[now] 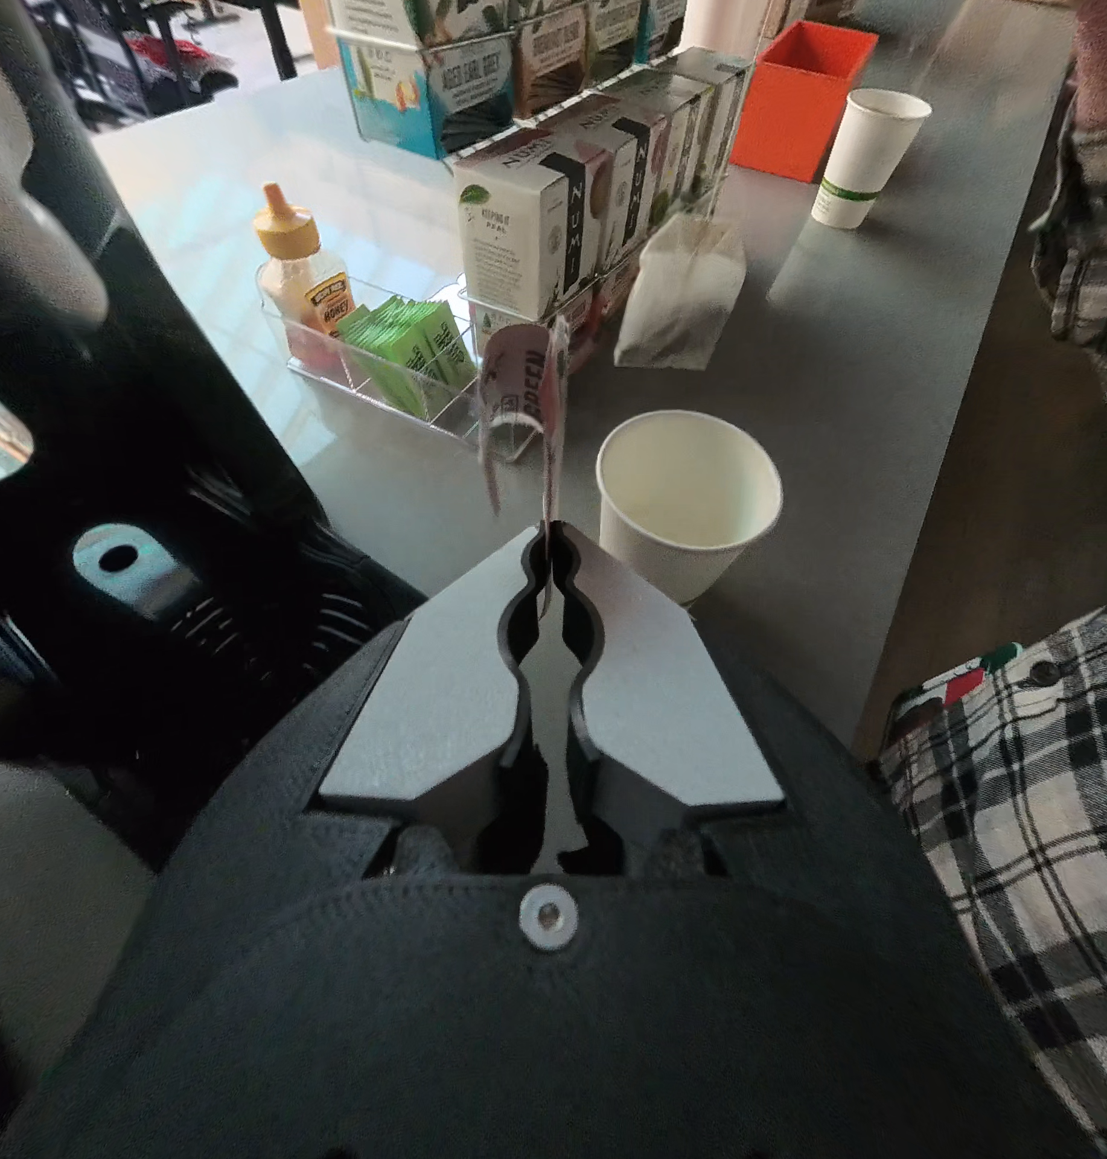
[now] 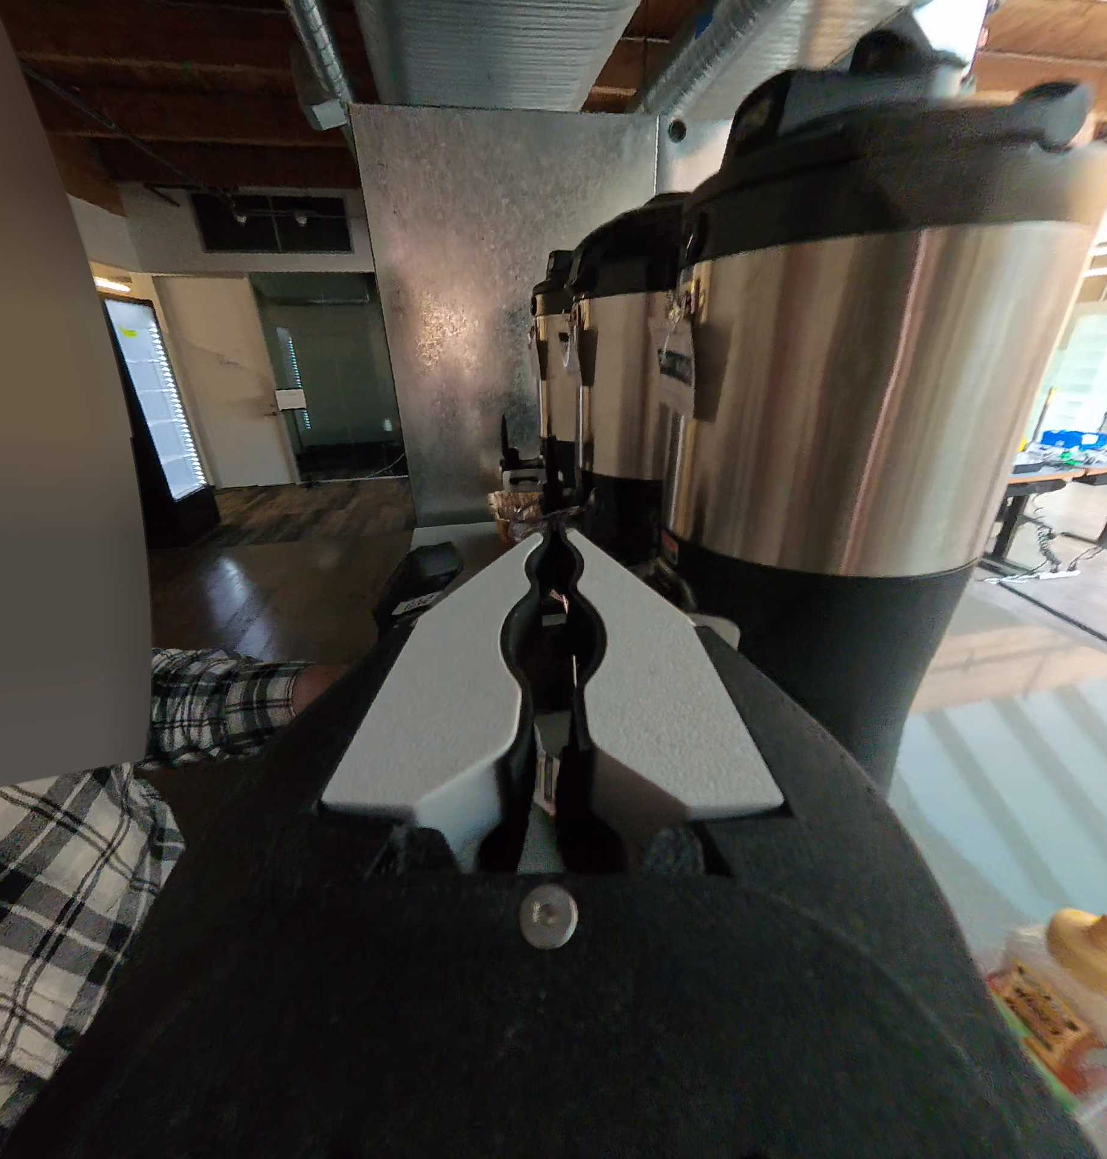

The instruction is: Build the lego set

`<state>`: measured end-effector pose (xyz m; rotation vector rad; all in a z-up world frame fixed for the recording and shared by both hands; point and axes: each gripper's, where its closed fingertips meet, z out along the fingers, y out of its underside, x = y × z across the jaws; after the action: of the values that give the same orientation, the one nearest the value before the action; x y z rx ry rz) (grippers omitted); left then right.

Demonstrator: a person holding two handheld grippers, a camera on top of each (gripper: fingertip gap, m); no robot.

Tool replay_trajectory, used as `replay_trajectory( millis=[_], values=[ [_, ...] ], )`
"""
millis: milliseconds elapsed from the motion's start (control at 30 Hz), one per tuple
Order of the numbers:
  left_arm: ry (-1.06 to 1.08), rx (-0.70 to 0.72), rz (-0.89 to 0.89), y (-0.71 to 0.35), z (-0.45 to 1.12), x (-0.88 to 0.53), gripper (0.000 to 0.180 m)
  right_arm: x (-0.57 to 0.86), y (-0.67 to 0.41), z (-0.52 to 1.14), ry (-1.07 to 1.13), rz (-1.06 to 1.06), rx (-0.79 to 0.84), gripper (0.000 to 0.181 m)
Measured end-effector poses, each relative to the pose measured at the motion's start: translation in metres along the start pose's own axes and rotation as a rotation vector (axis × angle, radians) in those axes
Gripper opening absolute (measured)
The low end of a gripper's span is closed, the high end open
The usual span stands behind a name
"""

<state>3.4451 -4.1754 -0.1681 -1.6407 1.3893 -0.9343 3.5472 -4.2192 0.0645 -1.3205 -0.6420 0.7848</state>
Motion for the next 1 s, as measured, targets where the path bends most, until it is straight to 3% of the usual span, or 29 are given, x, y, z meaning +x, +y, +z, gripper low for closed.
replay_trajectory(
  millis=[467, 1000],
  values=[
    [-0.036, -0.015, -0.008, 0.022, -0.006, -0.001, 0.0, -0.002, 0.084, -0.001, 0.004, 0.184, -0.074, 0.0],
    [0.011, -0.004, -0.011, 0.021, 0.005, 0.007, 0.0, 0.047, 0.184, -0.021, 0.169, 0.346, -0.215, 0.0]
  ],
)
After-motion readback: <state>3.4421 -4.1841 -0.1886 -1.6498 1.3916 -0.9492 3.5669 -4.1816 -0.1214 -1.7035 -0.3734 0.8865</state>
